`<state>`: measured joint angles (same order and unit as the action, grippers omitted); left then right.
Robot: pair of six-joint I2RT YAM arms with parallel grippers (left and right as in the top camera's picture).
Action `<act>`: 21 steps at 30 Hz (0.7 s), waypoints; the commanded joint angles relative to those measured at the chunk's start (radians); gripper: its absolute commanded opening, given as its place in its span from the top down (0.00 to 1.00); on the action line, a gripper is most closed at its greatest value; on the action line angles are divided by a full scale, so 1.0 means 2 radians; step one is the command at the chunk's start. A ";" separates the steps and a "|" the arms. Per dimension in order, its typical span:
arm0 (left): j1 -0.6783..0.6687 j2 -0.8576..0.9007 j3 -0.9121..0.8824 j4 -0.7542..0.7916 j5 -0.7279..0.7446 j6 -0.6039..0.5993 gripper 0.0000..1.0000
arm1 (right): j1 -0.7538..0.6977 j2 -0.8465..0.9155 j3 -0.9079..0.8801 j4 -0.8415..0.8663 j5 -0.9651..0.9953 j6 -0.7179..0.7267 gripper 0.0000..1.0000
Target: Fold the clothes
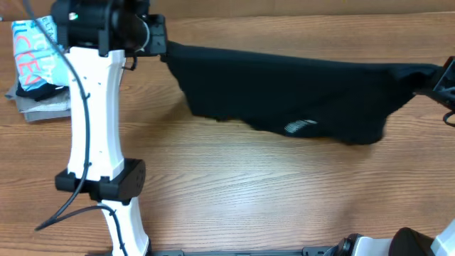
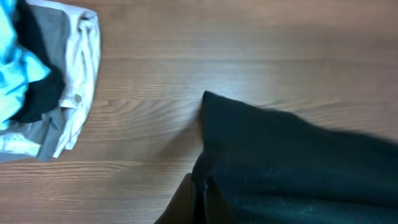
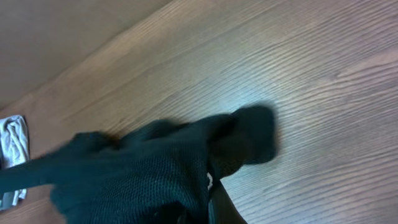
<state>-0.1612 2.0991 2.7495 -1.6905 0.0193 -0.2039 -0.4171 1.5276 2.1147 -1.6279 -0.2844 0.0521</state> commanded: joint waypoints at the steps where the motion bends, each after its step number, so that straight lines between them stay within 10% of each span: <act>1: -0.007 0.009 0.001 0.002 -0.012 0.014 0.96 | -0.008 -0.005 -0.001 0.011 0.014 -0.002 0.96; 21: 0.023 -0.126 0.081 0.091 -0.032 0.010 0.96 | -0.008 -0.030 0.099 0.007 -0.009 -0.028 0.96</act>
<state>-0.1322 1.9907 2.8498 -1.5204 0.0067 -0.1997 -0.4183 1.5234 2.2395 -1.6012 -0.3161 0.0025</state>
